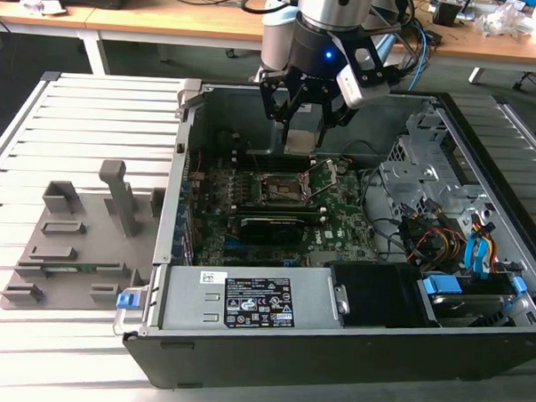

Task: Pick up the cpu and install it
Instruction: 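Place the cpu into insertion slot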

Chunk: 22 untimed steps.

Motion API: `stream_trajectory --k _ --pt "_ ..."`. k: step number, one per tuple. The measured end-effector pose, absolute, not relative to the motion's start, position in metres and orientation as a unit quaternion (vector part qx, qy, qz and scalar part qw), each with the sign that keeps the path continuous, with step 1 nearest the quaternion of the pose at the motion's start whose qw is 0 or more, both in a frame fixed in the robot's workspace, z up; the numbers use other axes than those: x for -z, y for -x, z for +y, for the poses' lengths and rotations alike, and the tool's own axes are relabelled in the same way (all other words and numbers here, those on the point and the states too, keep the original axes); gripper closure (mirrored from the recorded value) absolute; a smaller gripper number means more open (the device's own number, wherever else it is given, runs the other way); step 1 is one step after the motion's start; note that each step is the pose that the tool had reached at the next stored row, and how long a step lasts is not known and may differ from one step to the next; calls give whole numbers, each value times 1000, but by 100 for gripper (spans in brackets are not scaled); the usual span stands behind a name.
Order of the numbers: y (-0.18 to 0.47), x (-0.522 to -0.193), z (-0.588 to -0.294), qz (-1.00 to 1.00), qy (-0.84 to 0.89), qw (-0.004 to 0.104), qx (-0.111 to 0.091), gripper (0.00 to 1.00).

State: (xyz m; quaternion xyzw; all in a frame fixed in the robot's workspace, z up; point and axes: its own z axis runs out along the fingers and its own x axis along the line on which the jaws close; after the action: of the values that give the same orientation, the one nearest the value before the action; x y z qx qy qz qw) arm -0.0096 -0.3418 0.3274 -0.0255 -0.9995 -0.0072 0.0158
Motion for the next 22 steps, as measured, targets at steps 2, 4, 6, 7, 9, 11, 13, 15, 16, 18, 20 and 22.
stream_trajectory --k 2,4,6,7,9,11,13,15,16,18,20,22 --pt "10 -327 -342 -999 28 16 7 46" --pt "10 -327 -342 -999 35 16 7 46" --pt "10 -327 -342 -999 37 16 7 46" --pt "10 -327 -342 -999 38 16 7 46" --pt "10 -327 -342 -999 45 16 6 46" --pt "10 -327 -342 -998 54 16 6 46" --pt "10 -327 -342 -998 58 16 6 46" --pt "10 -327 -342 -998 66 15 6 46" --pt "10 -327 -342 -997 70 15 5 46" --pt "10 -327 -342 -997 81 15 5 46" --pt "10 -327 -342 -996 84 15 5 46" --pt "10 -327 -342 -996 92 15 5 46"
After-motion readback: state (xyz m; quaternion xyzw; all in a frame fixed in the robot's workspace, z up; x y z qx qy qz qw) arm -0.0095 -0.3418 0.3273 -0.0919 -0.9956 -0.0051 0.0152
